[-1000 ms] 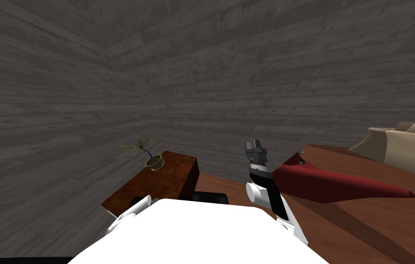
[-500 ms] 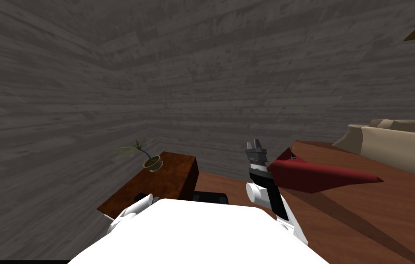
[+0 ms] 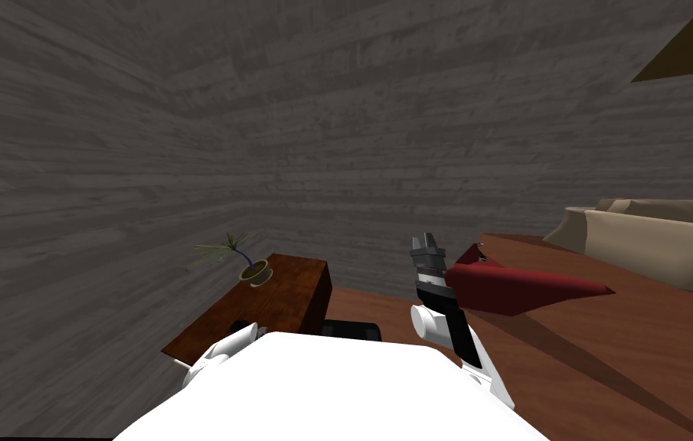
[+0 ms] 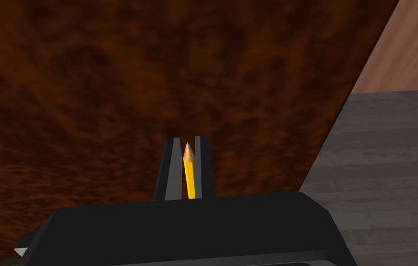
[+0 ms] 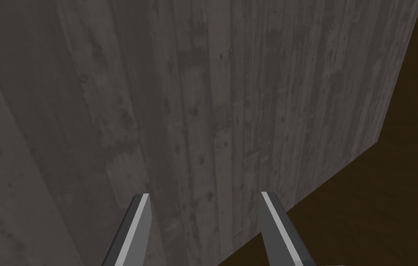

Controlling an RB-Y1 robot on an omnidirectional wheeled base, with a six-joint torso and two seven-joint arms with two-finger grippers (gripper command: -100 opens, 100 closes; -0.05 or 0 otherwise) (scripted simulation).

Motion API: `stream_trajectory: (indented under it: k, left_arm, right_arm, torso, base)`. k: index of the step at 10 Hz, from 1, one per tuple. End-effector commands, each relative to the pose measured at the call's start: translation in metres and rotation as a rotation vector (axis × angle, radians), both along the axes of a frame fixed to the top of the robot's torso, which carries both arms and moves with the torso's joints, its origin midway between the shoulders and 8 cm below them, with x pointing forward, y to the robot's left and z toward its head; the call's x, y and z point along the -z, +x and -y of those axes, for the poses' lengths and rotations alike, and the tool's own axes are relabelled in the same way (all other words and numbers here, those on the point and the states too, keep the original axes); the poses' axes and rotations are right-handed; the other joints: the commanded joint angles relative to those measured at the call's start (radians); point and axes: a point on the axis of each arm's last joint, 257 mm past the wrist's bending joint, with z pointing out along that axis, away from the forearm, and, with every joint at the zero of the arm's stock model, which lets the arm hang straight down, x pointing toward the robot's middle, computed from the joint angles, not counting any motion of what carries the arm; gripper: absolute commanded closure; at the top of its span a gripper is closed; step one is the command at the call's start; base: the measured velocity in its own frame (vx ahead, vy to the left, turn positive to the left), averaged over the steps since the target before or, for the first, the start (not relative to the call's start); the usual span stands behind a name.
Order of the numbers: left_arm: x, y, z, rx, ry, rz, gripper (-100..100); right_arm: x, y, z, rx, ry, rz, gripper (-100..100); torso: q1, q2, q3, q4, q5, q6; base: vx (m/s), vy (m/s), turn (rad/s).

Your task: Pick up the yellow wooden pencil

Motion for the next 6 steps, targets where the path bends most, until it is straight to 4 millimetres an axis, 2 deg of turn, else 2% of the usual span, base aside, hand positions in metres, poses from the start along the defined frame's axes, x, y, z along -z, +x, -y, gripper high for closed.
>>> stream_trajectory:
  k: [1,6]
  left_arm:
    - [-0.002,0.002,0.005,0.012,0.002,-0.007,100]
    - [-0.003,0.006,0.017,-0.039,-0.006,0.002,100]
  right_arm:
    - [0.000,0.000,0.000,0.000,0.000,0.000,0]
    - [0.000,0.000,0.000,0.000,0.000,0.000,0]
  torso:
    - [0.000,0.000,0.000,0.000,0.000,0.000]
    - [0.002,0.003,0.002,0.001,0.000,0.000]
  base:
    - [-0.054,0.017,-0.163]
    - [-0.044,0.027,-0.057]
